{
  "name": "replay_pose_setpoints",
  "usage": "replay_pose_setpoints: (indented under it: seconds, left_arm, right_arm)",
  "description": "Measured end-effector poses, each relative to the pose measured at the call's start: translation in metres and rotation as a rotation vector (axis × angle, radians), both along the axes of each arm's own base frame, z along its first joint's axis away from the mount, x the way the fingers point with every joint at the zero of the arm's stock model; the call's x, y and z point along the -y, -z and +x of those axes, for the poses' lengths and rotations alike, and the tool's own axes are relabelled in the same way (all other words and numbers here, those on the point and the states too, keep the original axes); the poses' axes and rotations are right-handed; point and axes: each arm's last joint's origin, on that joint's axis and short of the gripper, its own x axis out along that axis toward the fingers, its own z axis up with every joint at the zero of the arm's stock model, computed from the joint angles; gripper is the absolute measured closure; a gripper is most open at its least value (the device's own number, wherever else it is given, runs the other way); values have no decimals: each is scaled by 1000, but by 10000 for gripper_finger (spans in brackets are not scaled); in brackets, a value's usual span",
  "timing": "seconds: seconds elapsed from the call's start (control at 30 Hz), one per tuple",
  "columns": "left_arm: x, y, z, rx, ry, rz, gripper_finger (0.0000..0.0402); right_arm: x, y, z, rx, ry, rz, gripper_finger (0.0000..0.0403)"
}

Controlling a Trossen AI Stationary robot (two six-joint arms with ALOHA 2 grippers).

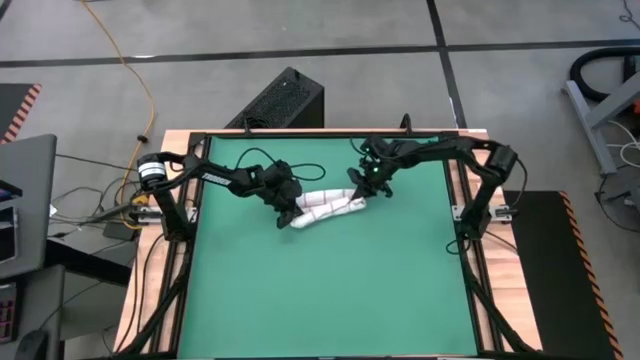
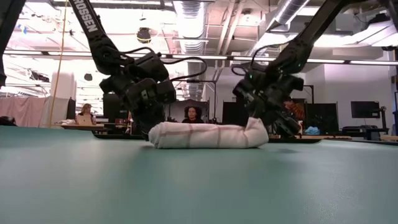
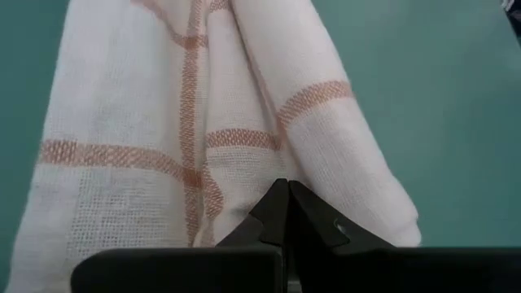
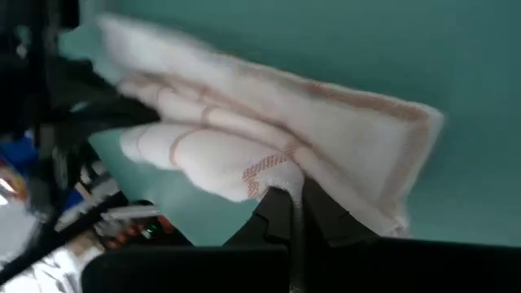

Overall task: Roll towel
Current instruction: Roll the white towel

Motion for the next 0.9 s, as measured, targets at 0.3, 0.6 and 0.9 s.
replay_pose_setpoints:
  seconds: [0.3,0.6,0.9]
  left_arm:
    - [7,2,-5,-47,35,-148,401]
    - [9,1,-5,-43,60,-219,401]
    - [15,-17,-15,-85,33,-428,401]
  right_arm:
    - [8,17,16,32,123,117,386]
    - [17,20,11,-16,225,129,386]
    - [15,23,7,-79,238,114,387]
